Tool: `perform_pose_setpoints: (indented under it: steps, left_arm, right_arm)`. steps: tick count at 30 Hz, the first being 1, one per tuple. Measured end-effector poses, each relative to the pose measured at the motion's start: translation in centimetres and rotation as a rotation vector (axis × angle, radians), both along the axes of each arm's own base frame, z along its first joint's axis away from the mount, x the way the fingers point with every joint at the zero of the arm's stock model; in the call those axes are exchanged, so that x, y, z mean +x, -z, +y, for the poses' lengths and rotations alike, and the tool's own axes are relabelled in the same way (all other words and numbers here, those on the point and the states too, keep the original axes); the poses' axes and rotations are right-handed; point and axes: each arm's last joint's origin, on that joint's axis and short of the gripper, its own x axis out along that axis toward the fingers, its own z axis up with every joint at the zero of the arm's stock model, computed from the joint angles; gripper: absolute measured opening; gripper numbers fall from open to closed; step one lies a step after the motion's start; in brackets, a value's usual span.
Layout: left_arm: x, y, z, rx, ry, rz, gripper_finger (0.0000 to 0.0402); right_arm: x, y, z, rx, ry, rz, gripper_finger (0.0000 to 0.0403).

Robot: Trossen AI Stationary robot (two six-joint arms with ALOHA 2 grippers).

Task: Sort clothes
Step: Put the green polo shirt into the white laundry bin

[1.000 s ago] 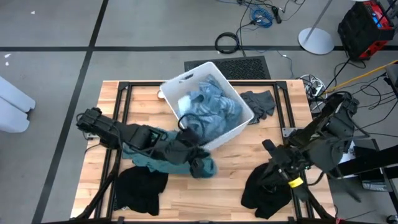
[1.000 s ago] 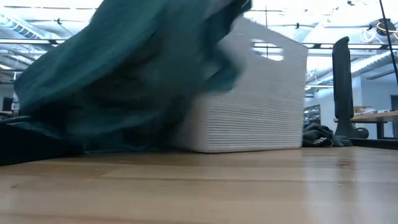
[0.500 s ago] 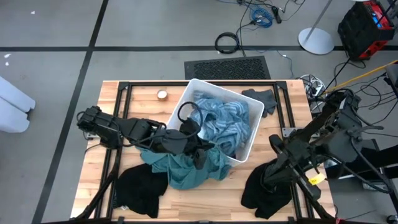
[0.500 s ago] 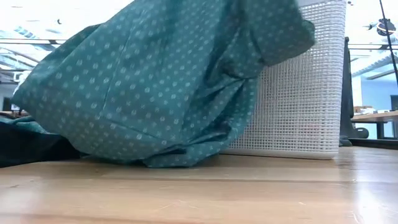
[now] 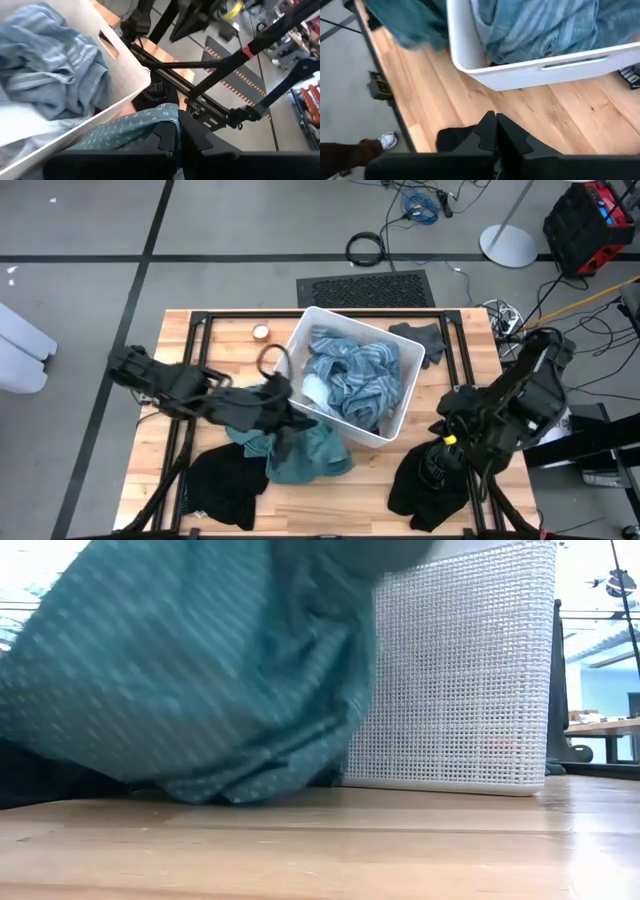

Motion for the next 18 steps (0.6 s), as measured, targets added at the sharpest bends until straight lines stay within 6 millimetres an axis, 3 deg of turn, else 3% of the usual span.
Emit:
perform_pose_setpoints:
  steps: [4, 9, 14, 18]
  left_arm:
    - [-2.9, -1.6, -0.1, 0.011, -0.003, -0.051, 0.0010]
    - [-5.4, -4.9, -0.4, 0.042, 0.069, -0.279, 0.0010]
    - [-6.7, -7.6, -0.7, 0.121, 0.110, -0.502, 0.0011]
    - [-7.3, -8.8, -0.9, 0.164, 0.124, -0.611, 0.0011]
  right_arm:
    - [-0.4, 2.7, -1.0, 0.007, 0.044, 0.014, 0.0000]
    - [-2.0, 7.0, -3.3, 0.137, 0.240, 0.054, 0.0000]
    - [-2.6, 11.7, -4.6, 0.274, 0.409, -0.045, 0.0000]
    - [-2.6, 15.0, -5.7, 0.263, 0.581, -0.106, 0.0000]
